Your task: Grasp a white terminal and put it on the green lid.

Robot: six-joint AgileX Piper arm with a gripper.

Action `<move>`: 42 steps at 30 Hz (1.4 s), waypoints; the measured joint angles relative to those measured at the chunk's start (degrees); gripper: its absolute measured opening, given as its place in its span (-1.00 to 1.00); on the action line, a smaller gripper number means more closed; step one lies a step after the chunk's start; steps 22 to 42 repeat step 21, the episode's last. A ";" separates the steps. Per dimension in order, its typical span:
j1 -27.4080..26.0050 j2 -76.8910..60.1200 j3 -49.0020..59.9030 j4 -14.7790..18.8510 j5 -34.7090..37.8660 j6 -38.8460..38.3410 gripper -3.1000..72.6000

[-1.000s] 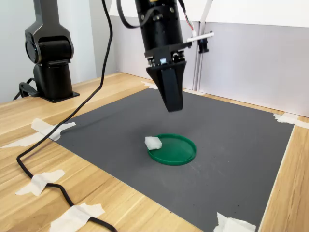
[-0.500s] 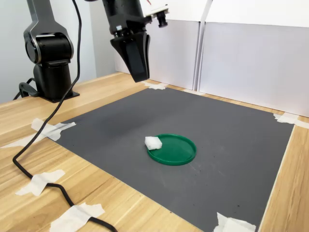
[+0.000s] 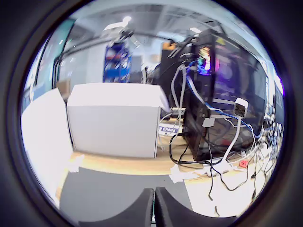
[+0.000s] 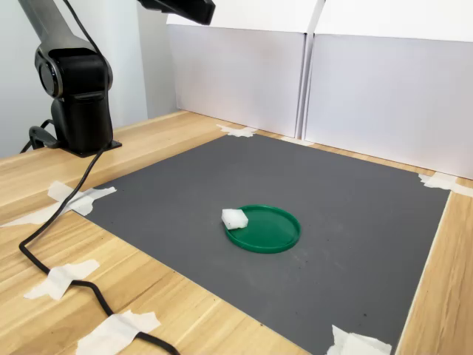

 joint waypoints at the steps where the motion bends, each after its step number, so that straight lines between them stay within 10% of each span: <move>1: 0.00 -1.66 1.49 0.67 -0.06 0.56 -0.96; 16: 0.00 -32.21 16.22 1.33 21.79 1.27 -0.96; 42: -0.91 -38.52 19.14 1.33 22.58 1.27 -0.96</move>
